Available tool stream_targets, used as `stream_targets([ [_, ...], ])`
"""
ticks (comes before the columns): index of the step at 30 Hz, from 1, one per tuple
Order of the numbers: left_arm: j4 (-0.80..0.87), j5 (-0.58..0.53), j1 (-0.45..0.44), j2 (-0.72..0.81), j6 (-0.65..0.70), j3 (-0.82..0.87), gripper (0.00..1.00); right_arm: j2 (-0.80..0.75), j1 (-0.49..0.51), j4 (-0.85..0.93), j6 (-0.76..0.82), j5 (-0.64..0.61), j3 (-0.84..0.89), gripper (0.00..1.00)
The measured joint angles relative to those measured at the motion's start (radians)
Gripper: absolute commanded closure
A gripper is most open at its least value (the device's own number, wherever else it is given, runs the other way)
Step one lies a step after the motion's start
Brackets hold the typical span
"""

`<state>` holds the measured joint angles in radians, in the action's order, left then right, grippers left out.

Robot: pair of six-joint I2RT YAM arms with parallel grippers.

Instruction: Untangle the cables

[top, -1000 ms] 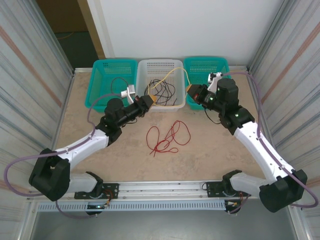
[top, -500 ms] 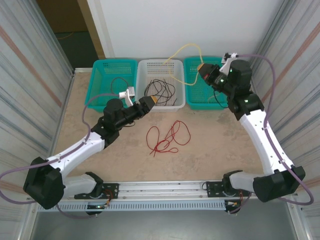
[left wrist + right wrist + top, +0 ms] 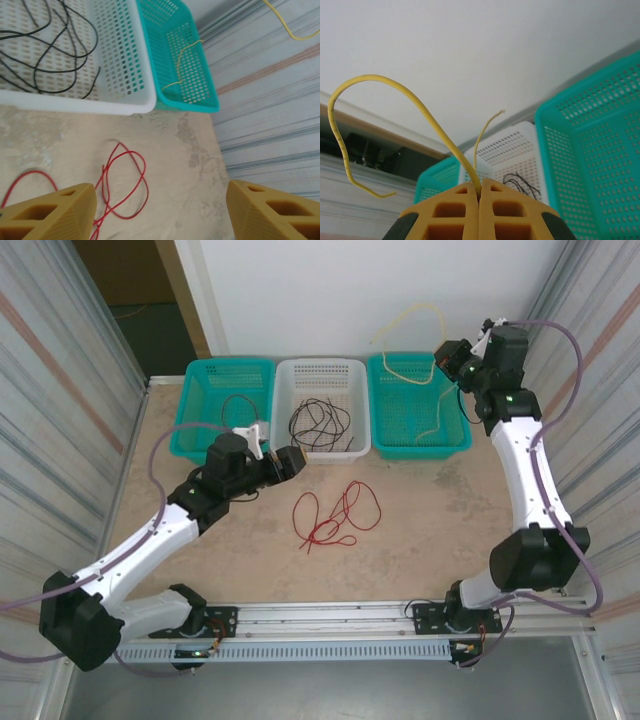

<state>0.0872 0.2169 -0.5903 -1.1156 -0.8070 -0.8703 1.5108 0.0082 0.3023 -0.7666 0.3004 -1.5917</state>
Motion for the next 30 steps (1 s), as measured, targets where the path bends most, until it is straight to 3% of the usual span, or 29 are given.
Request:
stream_targets([
  [12, 0.092, -0.010, 0.000, -0.001, 0.011, 0.002, 0.33, 0.250, -0.087, 0.034, 0.043, 0.145, -0.002, 0.99],
  [14, 0.098, -0.010, 0.000, -0.001, 0.011, 0.005, 0.33, 0.289, -0.089, 0.045, 0.043, 0.172, 0.000, 0.94],
  [18, 0.108, -0.011, 0.000, 0.000, 0.011, 0.016, 0.31, 0.308, -0.089, 0.053, 0.051, 0.183, 0.040, 0.70],
  [20, 0.119, -0.010, 0.000, -0.001, 0.011, 0.016, 0.30, 0.308, -0.090, 0.063, 0.062, 0.175, 0.051, 0.62],
  [30, 0.126, -0.001, 0.000, -0.035, 0.018, 0.016, 0.30, 0.298, -0.121, 0.120, 0.077, 0.107, 0.079, 0.60],
])
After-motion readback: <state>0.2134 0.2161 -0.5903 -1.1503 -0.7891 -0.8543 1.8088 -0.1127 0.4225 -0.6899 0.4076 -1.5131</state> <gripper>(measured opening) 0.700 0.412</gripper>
